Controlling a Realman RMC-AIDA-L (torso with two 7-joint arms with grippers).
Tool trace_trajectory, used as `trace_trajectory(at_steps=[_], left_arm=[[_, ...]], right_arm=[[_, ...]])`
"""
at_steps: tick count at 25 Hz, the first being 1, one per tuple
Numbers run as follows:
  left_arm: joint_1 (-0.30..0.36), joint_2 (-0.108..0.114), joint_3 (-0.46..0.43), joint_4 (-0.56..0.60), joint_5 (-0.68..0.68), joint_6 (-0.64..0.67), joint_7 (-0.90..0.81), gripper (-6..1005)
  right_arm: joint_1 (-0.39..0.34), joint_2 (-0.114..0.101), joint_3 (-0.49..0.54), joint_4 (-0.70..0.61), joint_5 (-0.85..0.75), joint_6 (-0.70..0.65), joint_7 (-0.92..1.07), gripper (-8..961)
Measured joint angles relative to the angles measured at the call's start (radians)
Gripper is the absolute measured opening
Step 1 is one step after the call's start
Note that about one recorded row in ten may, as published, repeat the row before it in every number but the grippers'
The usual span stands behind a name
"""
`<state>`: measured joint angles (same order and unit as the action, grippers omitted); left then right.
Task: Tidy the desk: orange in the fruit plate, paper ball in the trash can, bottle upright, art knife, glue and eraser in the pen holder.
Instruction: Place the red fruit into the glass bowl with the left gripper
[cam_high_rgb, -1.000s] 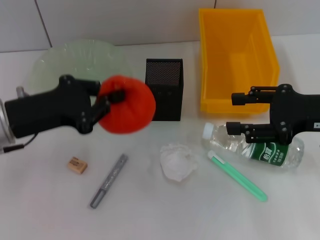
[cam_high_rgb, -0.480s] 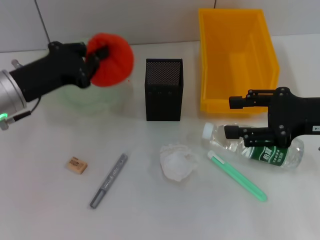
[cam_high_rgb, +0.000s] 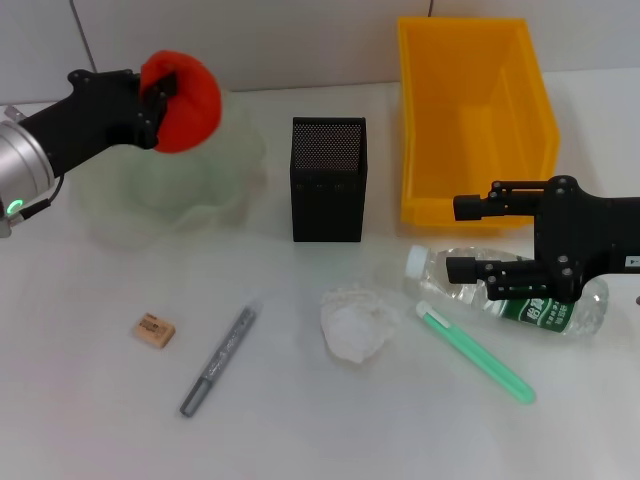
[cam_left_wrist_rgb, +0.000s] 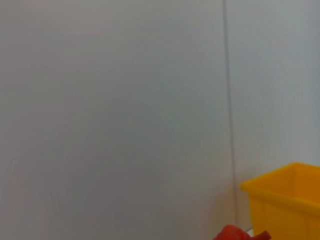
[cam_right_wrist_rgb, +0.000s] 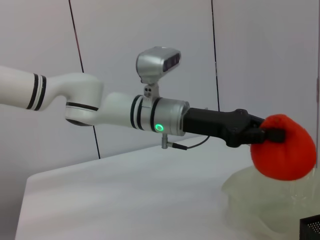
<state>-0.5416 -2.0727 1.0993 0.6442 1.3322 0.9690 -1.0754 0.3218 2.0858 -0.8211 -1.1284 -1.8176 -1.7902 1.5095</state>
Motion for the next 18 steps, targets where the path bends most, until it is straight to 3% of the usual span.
trace_trajectory(at_steps=[7, 18], left_arm=[[-0.056, -0.004, 0.004, -0.069, -0.068, -0.118, 0.087, 69], [-0.068, -0.006, -0.002, -0.086, -0.083, -0.199, 0.111, 75]], right_arm=[[0.001, 0.001, 0.001, -0.002, 0.000, 0.000, 0.000, 709], [-0.003, -0.001, 0.000, -0.002, 0.006, -0.003, 0.000, 708]])
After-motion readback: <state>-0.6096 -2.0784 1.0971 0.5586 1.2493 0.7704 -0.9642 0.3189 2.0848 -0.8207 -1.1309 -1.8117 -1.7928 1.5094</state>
